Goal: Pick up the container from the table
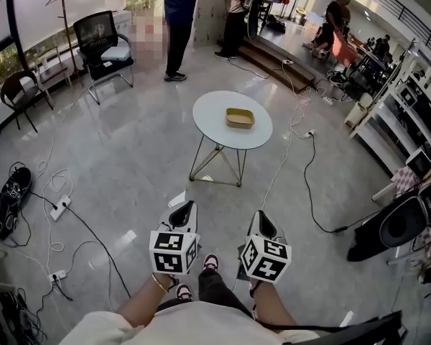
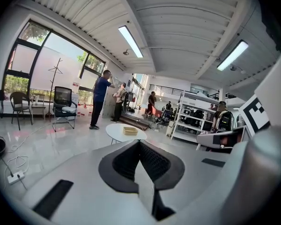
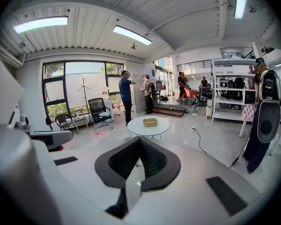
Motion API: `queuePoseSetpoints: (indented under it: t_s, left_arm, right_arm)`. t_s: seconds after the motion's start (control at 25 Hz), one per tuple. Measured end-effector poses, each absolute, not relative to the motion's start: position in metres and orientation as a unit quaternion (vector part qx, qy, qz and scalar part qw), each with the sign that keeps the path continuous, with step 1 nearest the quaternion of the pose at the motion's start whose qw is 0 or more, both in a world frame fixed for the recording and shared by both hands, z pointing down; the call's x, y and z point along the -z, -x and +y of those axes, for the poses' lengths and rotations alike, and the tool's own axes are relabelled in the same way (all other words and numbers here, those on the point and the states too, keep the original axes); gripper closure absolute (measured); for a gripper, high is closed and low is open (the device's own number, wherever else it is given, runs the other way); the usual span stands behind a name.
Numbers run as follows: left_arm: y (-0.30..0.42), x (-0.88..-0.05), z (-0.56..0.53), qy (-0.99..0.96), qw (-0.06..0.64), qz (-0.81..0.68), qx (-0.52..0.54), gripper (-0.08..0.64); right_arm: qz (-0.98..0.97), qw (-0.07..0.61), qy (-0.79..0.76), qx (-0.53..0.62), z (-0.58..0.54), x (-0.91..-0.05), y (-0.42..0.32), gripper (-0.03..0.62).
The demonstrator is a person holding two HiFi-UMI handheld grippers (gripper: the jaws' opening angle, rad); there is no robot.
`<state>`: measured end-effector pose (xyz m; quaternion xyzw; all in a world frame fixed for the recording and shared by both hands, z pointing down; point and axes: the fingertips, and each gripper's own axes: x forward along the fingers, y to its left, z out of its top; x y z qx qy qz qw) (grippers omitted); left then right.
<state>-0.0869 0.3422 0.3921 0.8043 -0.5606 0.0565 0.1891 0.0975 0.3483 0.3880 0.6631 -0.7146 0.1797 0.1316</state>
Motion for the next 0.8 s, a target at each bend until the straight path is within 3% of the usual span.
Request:
queuePoseSetpoints:
  t_s: [0.8]
  left_arm:
    - [0.072, -0.391, 0.244, -0.798, 0.173, -0.573, -0.064, 0.545]
  right_arm:
    - [-0.731, 0.119, -0.65, -0.173, 0.242, -0.389, -0.113, 0.568]
